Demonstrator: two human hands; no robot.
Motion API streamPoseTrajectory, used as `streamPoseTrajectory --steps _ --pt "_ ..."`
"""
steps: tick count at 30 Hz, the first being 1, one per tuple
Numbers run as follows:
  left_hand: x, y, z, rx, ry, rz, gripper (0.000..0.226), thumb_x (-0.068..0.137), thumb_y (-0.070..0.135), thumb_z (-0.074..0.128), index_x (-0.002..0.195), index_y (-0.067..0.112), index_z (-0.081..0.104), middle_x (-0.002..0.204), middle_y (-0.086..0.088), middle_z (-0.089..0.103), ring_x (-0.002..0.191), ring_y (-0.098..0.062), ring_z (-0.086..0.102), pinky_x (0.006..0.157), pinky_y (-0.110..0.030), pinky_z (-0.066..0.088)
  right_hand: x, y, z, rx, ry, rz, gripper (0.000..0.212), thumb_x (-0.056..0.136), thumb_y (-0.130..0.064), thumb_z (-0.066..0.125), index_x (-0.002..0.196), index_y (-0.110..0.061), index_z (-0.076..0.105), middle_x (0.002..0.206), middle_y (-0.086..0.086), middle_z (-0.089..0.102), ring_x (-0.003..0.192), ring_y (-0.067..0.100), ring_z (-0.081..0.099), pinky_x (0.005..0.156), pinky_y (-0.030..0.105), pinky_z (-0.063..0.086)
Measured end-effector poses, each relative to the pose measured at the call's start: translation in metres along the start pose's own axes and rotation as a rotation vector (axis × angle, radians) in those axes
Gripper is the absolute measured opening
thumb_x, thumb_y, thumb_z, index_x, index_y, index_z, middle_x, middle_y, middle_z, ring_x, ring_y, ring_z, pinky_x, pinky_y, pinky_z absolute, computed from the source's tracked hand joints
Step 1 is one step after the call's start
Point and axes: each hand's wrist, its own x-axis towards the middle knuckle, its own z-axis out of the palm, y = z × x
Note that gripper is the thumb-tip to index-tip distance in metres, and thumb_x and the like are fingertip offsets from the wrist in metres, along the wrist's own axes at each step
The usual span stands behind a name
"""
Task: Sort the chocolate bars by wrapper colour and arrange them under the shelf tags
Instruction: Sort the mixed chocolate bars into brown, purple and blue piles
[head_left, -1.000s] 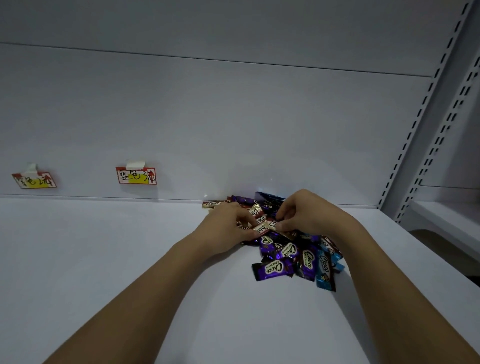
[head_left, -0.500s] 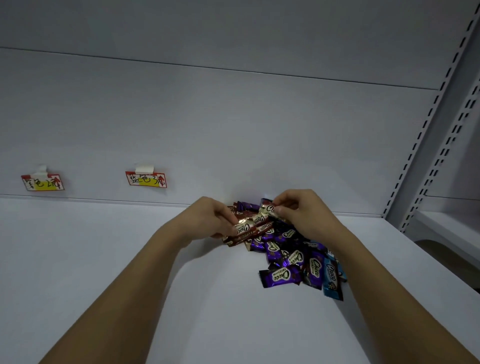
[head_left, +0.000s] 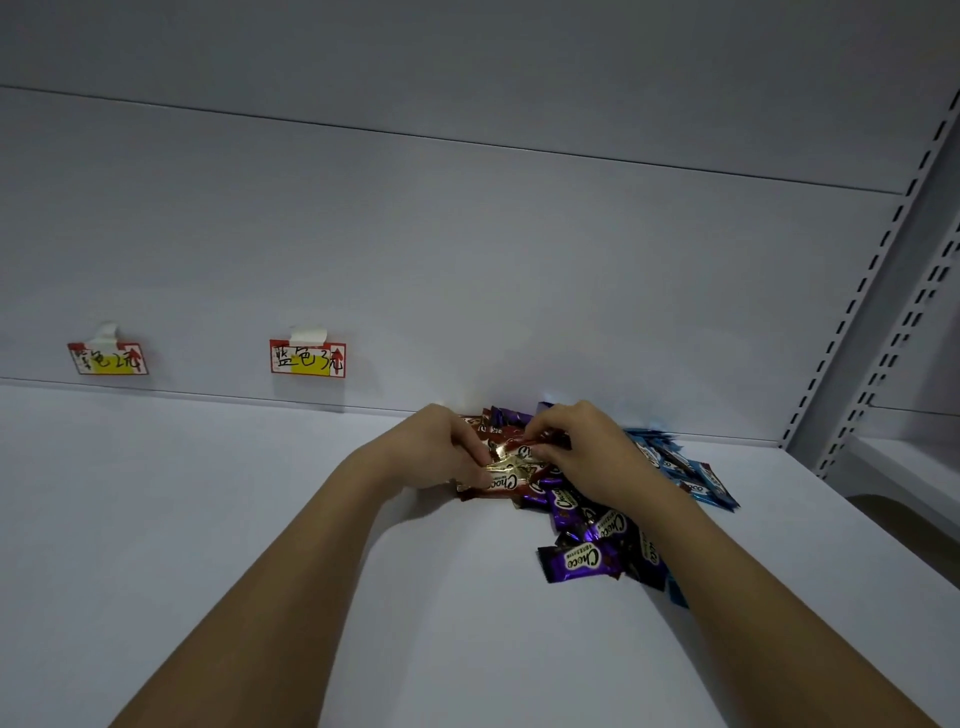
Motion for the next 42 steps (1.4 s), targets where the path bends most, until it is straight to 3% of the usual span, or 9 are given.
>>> streamPoseTrajectory --steps 3,6,13,16,20,24,27,34,42 --pt "0.0 -0.004 -0.008 -0.065 0.066 -0.02 0.016 0.071 0.006 0.083 0.075 0.018 0.073 0.077 -0.003 0.072 0.074 -0.016 0.065 0.067 -0.025 0.052 0.0 0.002 0.001 -0.011 -0.003 -0.004 0.02 0.089 -0.027 0.068 0.106 -0.036 0.065 0.099 -0.015 0.048 0.091 0.003 0.046 0.071 0.015 0.032" --pt "0.001 -0.006 -0.01 -0.119 0.144 -0.029 0.018 0.074 0.004 0.08 0.091 0.011 0.075 0.09 -0.011 0.071 0.078 -0.021 0.065 0.076 -0.033 0.056 0.002 0.001 0.001 -0.054 0.018 -0.043 0.029 0.087 -0.023 0.07 0.115 -0.03 0.064 0.097 -0.017 0.05 0.099 0.005 0.041 0.071 0.007 0.027" --pt "0.003 -0.006 -0.009 -0.217 0.228 -0.041 0.016 0.072 0.002 0.082 0.082 0.013 0.075 0.082 -0.012 0.071 0.067 -0.017 0.065 0.065 -0.025 0.058 0.003 -0.003 -0.001 -0.07 0.034 -0.035 0.017 0.088 -0.024 0.069 0.105 -0.025 0.071 0.092 -0.016 0.05 0.096 0.005 0.039 0.08 0.022 0.031" --pt "0.004 -0.008 -0.009 -0.264 0.274 -0.035 0.016 0.071 0.002 0.082 0.077 0.016 0.075 0.079 -0.015 0.073 0.06 -0.016 0.065 0.058 -0.022 0.055 0.0 -0.003 -0.007 0.088 0.12 0.012 0.011 0.086 -0.022 0.072 0.096 -0.026 0.073 0.093 -0.013 0.059 0.089 0.006 0.053 0.078 0.02 0.042" --pt "0.004 -0.004 -0.004 -0.292 0.362 -0.041 0.015 0.072 0.005 0.082 0.084 0.014 0.076 0.079 -0.011 0.074 0.067 -0.019 0.064 0.063 -0.029 0.054 -0.007 -0.005 -0.013 0.388 0.175 0.145 0.014 0.081 -0.021 0.078 0.085 -0.033 0.073 0.081 -0.013 0.07 0.074 0.0 0.065 0.06 0.008 0.048" --pt "-0.018 0.013 0.013 -0.488 0.432 -0.062 0.019 0.076 -0.006 0.075 0.094 0.0 0.072 0.083 -0.014 0.069 0.055 -0.009 0.065 0.049 -0.015 0.049 -0.02 -0.022 -0.016 0.623 0.16 0.263 0.017 0.081 -0.015 0.078 0.096 -0.022 0.076 0.08 -0.008 0.075 0.074 0.007 0.072 0.071 0.021 0.057" --pt "-0.039 0.018 0.014 -0.59 0.471 -0.058 0.017 0.076 -0.009 0.074 0.091 -0.002 0.071 0.075 -0.013 0.069 0.05 -0.008 0.064 0.048 -0.015 0.049 -0.027 -0.039 -0.023 0.769 0.141 0.304 0.021 0.081 -0.006 0.076 0.101 -0.013 0.075 0.08 -0.004 0.076 0.076 0.014 0.073 0.074 0.027 0.06" --pt "-0.104 0.016 -0.022 -0.594 0.539 0.014 0.016 0.073 0.0 0.08 0.083 0.011 0.073 0.074 -0.006 0.075 0.068 -0.017 0.071 0.069 -0.026 0.059 -0.052 -0.103 -0.033 0.906 0.145 0.245 0.019 0.077 0.005 0.074 0.078 -0.014 0.072 0.065 0.0 0.073 0.055 0.011 0.066 0.052 0.022 0.052" --pt "-0.199 -0.006 -0.056 -0.603 0.684 -0.022 0.019 0.075 -0.001 0.077 0.09 0.01 0.073 0.079 -0.01 0.075 0.075 -0.022 0.074 0.066 -0.025 0.058 -0.08 -0.179 -0.014 1.012 0.047 0.128 0.017 0.078 0.003 0.073 0.081 -0.014 0.07 0.072 0.003 0.072 0.065 0.015 0.066 0.067 0.03 0.058"
